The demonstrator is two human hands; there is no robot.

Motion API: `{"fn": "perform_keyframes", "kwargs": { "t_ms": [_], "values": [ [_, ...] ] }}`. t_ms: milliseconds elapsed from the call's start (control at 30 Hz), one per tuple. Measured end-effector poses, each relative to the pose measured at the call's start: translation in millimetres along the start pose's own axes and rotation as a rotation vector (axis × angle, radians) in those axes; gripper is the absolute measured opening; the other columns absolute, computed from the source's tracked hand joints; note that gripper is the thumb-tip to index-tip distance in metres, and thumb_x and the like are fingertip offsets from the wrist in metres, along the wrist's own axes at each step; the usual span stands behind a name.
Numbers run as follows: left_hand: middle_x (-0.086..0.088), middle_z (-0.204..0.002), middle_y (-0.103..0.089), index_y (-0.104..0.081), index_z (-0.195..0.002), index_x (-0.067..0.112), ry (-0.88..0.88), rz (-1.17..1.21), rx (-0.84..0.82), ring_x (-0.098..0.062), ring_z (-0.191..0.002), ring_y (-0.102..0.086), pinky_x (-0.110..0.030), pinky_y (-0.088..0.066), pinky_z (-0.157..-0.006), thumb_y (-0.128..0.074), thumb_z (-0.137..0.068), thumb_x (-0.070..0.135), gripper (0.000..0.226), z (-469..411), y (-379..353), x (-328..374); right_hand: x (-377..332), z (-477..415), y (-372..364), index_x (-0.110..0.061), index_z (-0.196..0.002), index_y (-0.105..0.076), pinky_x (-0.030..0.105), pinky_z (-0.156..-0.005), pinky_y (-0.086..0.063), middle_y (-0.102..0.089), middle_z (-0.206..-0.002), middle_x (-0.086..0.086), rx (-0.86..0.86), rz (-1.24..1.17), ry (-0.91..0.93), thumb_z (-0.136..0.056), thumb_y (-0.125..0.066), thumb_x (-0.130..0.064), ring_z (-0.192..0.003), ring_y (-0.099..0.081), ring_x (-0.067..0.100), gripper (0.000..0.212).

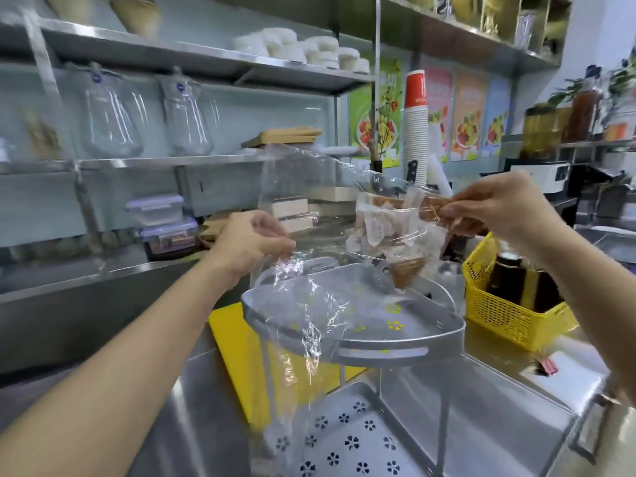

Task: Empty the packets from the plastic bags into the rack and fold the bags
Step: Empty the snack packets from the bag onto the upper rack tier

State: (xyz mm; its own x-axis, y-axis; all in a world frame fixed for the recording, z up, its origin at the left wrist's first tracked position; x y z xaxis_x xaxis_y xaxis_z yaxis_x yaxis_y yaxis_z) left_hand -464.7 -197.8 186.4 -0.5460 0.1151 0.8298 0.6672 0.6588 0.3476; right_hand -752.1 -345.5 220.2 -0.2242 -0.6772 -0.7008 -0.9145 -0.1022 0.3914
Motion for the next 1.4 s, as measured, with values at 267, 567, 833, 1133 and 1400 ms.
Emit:
{"fn": "perform_keyframes", "kwargs": {
  "t_ms": [267, 567, 833, 1133, 1400],
  "values": [
    [-0.004, -0.079, -0.059, -0.049, -0.1, 0.012, 0.179, 0.012, -0.109, -0.01, -0.068, -0.061, -0.024, -0.05, -0.065, -0.082, -0.061, 0.0, 0.052, 2.5, -28.2, -47.1, -37.3, -4.7, -2.7, -0.008, -0.079, -0.07, 0.009, -0.045, -0.048, -0.065, -0.063, 0.006, 0.0, 0.092, 0.174, -0.074, -0.072, -0.009, -0.039, -0.055, -0.001, 0.006],
    [-0.008, -0.152, -0.023, -0.009, -0.144, 0.031, -0.01, -0.069, -0.033, -0.025, -0.135, -0.031, -0.035, -0.027, -0.109, -0.081, -0.067, 0.031, 0.105, -21.0, -8.9, -3.7, -38.0, -14.9, 4.4, -0.008, -0.08, -0.071, 0.012, -0.048, -0.05, -0.064, -0.045, -0.008, 0.005, 0.048, 0.212, -0.074, -0.071, -0.007, -0.041, -0.058, 0.001, 0.007],
    [0.008, -0.085, -0.067, -0.067, -0.108, 0.021, -0.234, -0.157, -0.257, 0.002, -0.079, -0.059, -0.021, -0.043, -0.085, -0.07, -0.081, 0.012, 0.029, -18.5, -33.4, 22.5, -50.6, -10.0, -16.5, -0.014, -0.074, -0.071, 0.037, -0.056, -0.047, -0.066, -0.06, 0.005, -0.259, 0.181, 0.224, -0.075, -0.07, -0.022, -0.057, -0.056, 0.025, 0.008],
    [0.021, -0.063, -0.064, -0.066, -0.058, 0.037, -0.307, -0.473, 0.021, -0.016, -0.088, -0.063, -0.05, -0.042, -0.096, -0.07, -0.076, 0.034, 0.019, -33.0, -28.7, 41.6, -47.9, -15.5, -17.7, -0.004, -0.084, -0.073, 0.018, -0.053, -0.05, -0.068, -0.066, 0.004, -0.114, 0.201, 0.271, -0.077, -0.069, -0.021, -0.053, -0.062, 0.017, 0.019],
    [0.003, -0.125, -0.048, -0.062, -0.081, 0.034, -0.275, -0.336, 0.281, -0.023, -0.126, -0.036, -0.046, -0.027, -0.108, -0.068, -0.079, 0.037, 0.007, -31.0, -16.3, 46.8, -44.4, -14.7, -21.3, 0.005, -0.077, -0.066, 0.01, -0.038, -0.038, -0.063, -0.061, 0.008, 0.077, -0.055, 0.264, -0.084, -0.063, -0.014, -0.036, -0.052, 0.003, 0.021]
  ]
}}
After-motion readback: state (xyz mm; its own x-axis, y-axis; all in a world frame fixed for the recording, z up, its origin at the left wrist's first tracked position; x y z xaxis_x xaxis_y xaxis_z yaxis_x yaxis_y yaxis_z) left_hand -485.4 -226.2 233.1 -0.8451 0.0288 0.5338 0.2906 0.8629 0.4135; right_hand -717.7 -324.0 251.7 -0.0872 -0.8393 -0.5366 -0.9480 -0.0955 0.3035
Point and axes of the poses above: each hand's wrist, its own z-axis away from the middle knuckle, its own y-axis out of the back of the hand, x = y × z, the point moved 5 cm from there along -z, towards the middle knuckle
